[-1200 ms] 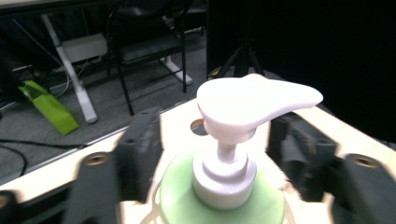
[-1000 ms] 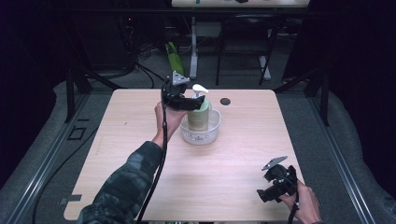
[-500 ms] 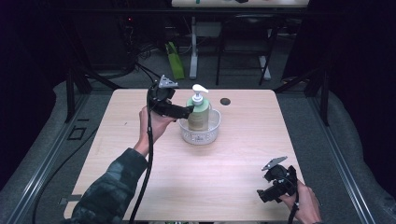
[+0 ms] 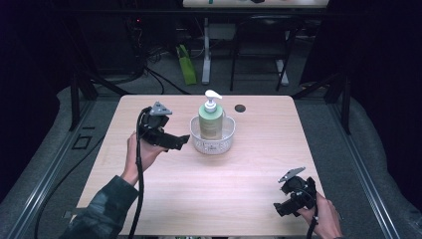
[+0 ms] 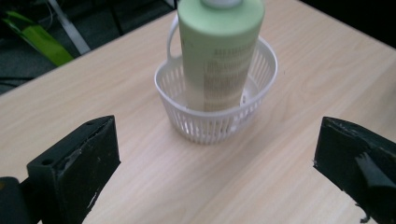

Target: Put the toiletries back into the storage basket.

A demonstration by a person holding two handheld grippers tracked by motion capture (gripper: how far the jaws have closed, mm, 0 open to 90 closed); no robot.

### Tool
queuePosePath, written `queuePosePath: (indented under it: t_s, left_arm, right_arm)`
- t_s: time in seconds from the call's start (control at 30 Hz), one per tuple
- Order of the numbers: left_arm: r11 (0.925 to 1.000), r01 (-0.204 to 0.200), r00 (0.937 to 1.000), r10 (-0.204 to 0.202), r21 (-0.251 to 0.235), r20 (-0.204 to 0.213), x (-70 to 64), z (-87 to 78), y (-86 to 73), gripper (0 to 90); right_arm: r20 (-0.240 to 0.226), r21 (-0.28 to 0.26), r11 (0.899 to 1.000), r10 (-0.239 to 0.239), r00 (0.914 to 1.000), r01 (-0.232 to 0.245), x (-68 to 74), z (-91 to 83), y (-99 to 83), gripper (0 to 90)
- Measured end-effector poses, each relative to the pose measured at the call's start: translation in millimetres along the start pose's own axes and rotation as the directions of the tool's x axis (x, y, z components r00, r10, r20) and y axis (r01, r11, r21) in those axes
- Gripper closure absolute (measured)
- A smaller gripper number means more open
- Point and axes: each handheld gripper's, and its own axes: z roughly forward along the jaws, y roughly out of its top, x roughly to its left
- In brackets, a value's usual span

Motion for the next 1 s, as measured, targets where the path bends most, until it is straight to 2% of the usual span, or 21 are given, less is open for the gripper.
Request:
queuePosePath:
  t_s: [0.23,0.33,0.37,0.4,0.5,0.57,0.7,0.77,0.87,1.0]
  left_arm:
    - [0.9993,0.009,0.9998,-0.01,0.036,0.02,-6.9,-3.7,-31.7,0.0]
    - [0.9976,0.005,0.9997,-0.006,0.069,0.025,-10.8,-1.9,-46.3,0.0]
    - [0.9964,0.008,0.9992,-0.011,0.085,0.039,-11.9,-0.9,-51.5,0.0]
    - [0.9957,0.016,0.9985,-0.021,0.091,0.052,-13.6,1.1,-57.8,0.0]
    - [0.9937,0.017,0.9981,-0.023,0.111,0.057,-16.2,4.1,-68.4,0.0]
    - [0.9935,0.02,0.9979,-0.026,0.112,0.059,-15.9,4.7,-73.5,0.0]
    - [0.9977,0.049,0.9964,-0.052,0.047,0.067,-12.8,5.9,-87.3,0.0]
    - [0.9978,0.057,0.9946,-0.059,0.034,0.085,-11.9,7.8,-90.9,0.0]
    - [0.9974,0.05,0.9938,-0.055,0.052,0.097,-9.8,15.0,-94.0,0.0]
    - [0.9956,0.063,0.9923,-0.07,0.07,0.103,-3.6,23.8,-99.3,0.0]
  right_arm:
    - [-0.001,0.005,1.0,-0.001,1.0,0.001,1.1,0.4,0.3,1.3]
    - [0.002,0.007,1.0,-0.006,1.0,0.006,1.0,0.7,0.3,1.4]
    - [0.004,0.008,1.0,-0.007,1.0,0.007,1.1,0.8,0.2,1.4]
    - [0.004,0.009,1.0,-0.007,1.0,0.007,1.2,0.9,0.1,1.4]
    - [0.003,0.012,1.0,-0.006,1.0,0.006,1.3,1.3,0.2,1.5]
    - [0.003,0.015,1.0,-0.008,1.0,0.008,1.5,1.5,0.3,1.5]
    - [0.001,0.016,1.0,-0.007,1.0,0.007,1.1,1.6,-0.1,1.5]
    - [0.004,0.016,1.0,-0.008,1.0,0.008,0.0,2.0,-0.4,1.6]
    - [0.004,0.016,1.0,-0.007,1.0,0.007,0.0,1.7,-0.5,1.7]
    - [-0.001,0.021,1.0,-0.008,1.0,0.008,-1.3,2.7,-1.1,1.7]
